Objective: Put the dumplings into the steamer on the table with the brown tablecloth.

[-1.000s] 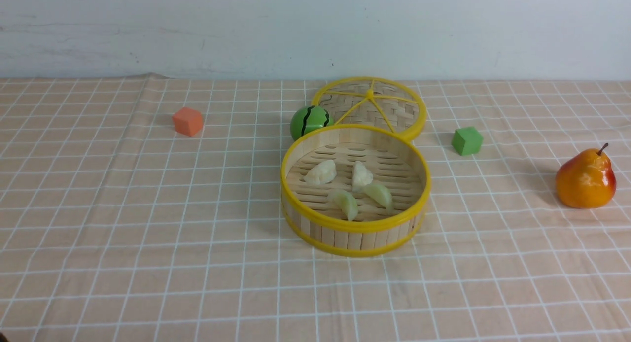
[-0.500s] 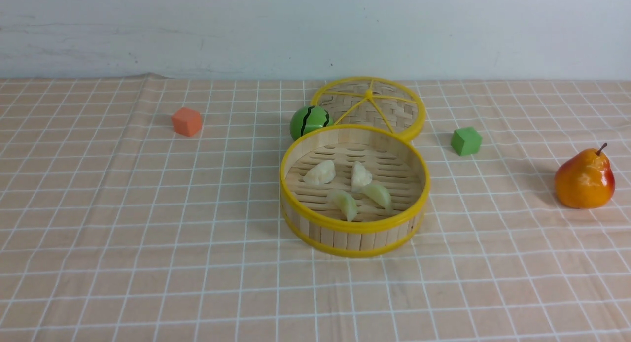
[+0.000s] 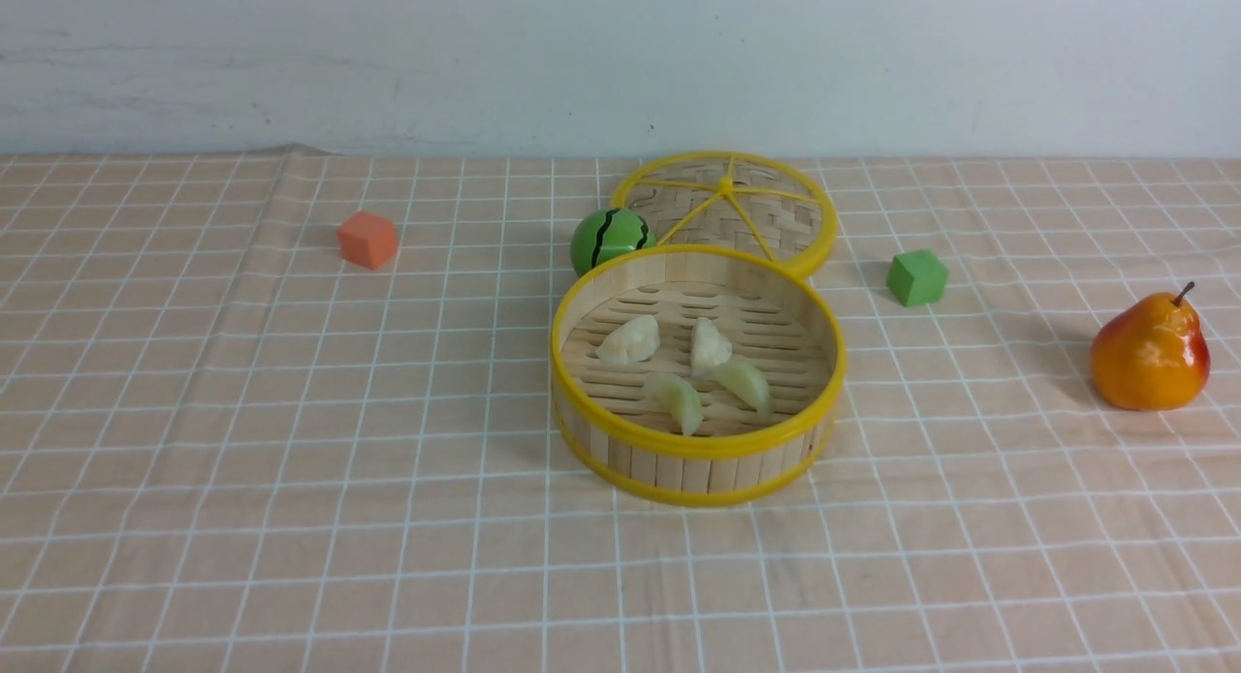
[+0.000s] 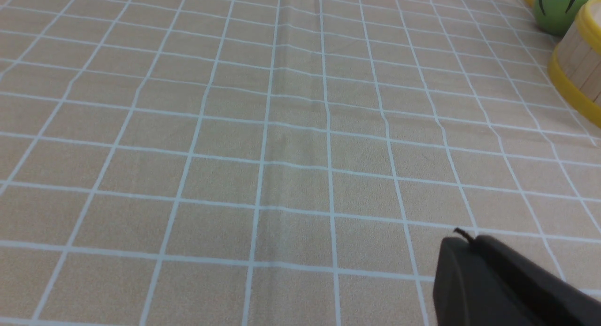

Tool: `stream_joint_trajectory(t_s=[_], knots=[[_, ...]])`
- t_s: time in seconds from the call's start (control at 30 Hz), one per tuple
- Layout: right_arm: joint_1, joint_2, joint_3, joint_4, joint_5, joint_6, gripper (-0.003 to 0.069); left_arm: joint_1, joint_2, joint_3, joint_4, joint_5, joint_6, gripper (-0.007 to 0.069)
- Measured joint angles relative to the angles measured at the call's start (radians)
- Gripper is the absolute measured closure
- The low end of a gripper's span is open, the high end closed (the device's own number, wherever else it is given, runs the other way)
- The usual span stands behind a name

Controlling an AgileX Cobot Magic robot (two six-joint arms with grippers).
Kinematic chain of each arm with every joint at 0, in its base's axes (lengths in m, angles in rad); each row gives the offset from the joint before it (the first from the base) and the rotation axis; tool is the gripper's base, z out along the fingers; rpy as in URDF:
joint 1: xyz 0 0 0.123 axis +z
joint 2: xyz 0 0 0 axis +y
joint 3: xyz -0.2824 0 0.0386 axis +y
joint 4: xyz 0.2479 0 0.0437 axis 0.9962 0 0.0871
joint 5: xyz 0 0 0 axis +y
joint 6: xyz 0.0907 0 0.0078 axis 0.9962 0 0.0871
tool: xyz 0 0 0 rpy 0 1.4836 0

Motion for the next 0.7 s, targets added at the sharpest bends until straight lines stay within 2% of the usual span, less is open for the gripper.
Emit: stream_joint_trajectory(t_s=[0.7], knots=[[0.000, 0.000, 0.000, 0.000, 0.000, 0.000, 0.0616, 0.000, 0.000, 0.000, -0.001, 0.002, 0.001, 0.0638]])
